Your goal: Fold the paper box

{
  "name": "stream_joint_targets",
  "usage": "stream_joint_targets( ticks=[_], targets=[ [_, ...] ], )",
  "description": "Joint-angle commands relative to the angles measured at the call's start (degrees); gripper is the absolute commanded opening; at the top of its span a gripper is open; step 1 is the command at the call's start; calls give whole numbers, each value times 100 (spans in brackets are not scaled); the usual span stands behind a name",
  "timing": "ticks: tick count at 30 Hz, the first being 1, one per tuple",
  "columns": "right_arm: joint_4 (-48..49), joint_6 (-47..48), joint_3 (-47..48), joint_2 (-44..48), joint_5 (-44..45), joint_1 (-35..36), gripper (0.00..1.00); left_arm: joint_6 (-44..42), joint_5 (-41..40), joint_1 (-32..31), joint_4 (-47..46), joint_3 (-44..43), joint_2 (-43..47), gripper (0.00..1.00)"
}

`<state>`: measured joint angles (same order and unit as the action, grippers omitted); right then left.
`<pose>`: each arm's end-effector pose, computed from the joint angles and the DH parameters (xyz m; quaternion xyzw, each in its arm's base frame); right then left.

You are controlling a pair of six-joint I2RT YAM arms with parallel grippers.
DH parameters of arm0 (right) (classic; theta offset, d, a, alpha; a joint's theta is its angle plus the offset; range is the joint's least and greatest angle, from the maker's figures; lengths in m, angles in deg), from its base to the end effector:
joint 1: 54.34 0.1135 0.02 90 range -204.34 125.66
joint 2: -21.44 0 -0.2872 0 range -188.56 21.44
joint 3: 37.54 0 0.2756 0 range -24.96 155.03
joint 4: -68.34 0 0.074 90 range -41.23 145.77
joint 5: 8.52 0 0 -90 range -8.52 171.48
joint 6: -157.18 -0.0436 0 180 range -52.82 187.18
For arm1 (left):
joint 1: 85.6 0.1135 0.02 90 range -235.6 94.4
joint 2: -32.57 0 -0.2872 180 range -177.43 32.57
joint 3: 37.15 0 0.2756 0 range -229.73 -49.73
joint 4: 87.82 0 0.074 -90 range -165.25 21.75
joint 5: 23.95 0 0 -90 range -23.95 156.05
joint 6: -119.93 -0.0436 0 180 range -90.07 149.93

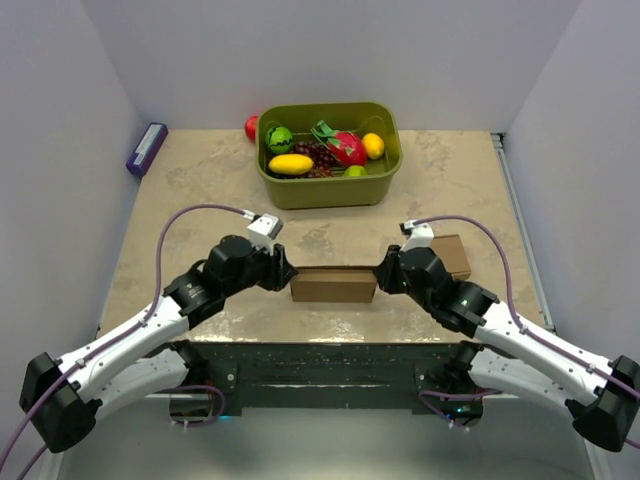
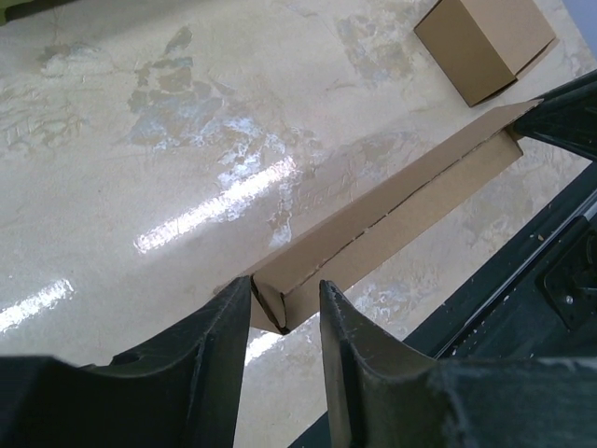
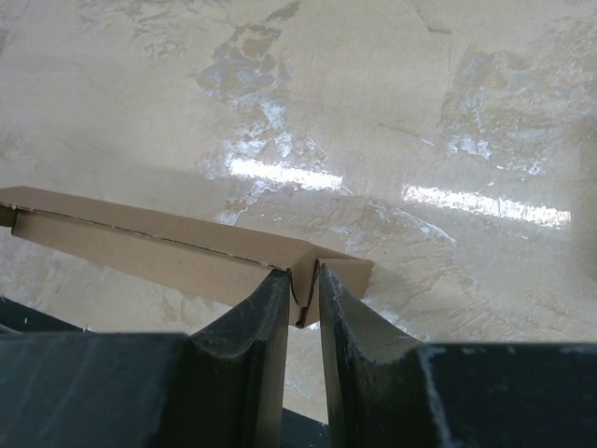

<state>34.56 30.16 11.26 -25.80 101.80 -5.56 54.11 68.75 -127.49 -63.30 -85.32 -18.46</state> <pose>0.1417 0.1387 0.2706 -0.0035 0.8660 0.2106 0.4535 0.1617 -0.1478 0.2690 0.1436 0.8421 -0.3001 0.4246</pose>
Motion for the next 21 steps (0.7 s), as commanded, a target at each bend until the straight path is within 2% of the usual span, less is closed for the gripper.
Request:
stream_joint_targets(
  ticks=[1, 15, 21],
  targets=[
    [205, 124, 315, -39, 288, 62, 22, -160, -129, -65, -34, -264, -22, 38],
    [188, 159, 350, -74, 447, 132, 19, -204, -261, -258, -87, -343, -162, 25],
    [205, 124, 271, -101, 456, 167, 13, -195, -437, -390, -96, -334, -232, 14]
  ],
)
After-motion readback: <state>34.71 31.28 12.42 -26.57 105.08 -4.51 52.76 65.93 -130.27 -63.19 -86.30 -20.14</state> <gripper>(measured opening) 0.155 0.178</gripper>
